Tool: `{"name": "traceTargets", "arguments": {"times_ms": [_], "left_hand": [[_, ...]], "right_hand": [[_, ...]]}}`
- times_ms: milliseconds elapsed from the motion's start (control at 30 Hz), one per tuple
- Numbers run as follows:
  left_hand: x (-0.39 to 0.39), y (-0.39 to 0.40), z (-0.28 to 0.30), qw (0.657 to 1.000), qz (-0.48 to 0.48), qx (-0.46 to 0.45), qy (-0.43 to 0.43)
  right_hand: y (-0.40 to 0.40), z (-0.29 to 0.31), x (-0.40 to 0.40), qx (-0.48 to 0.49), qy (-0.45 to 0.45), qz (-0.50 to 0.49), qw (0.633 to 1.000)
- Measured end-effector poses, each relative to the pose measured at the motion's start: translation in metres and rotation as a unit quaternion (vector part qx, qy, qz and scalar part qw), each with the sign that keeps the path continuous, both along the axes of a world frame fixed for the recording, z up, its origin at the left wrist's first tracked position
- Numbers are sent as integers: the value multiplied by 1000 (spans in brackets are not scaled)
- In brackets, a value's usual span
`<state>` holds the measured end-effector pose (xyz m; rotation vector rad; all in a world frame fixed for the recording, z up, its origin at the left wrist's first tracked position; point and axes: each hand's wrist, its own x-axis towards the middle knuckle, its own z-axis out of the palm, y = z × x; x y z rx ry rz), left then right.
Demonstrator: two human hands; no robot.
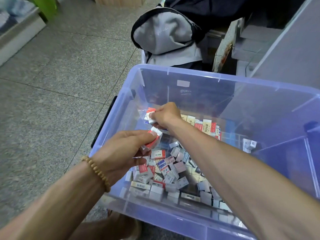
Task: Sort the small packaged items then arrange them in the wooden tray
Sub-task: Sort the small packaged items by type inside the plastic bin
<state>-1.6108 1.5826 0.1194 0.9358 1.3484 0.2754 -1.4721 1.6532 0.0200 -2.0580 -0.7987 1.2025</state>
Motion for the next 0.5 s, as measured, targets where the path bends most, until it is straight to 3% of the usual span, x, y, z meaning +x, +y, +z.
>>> {"name": "traceTargets", "arguments": {"times_ms": [333,500], "left_hand": [[3,3,-5,1000,4,-6,13],[2,4,-5,1000,6,-3,23]], "right_hand": [[-20,-1,28,3,-8,-76,997],[-2,-18,19,-17,-52,-97,994]]}}
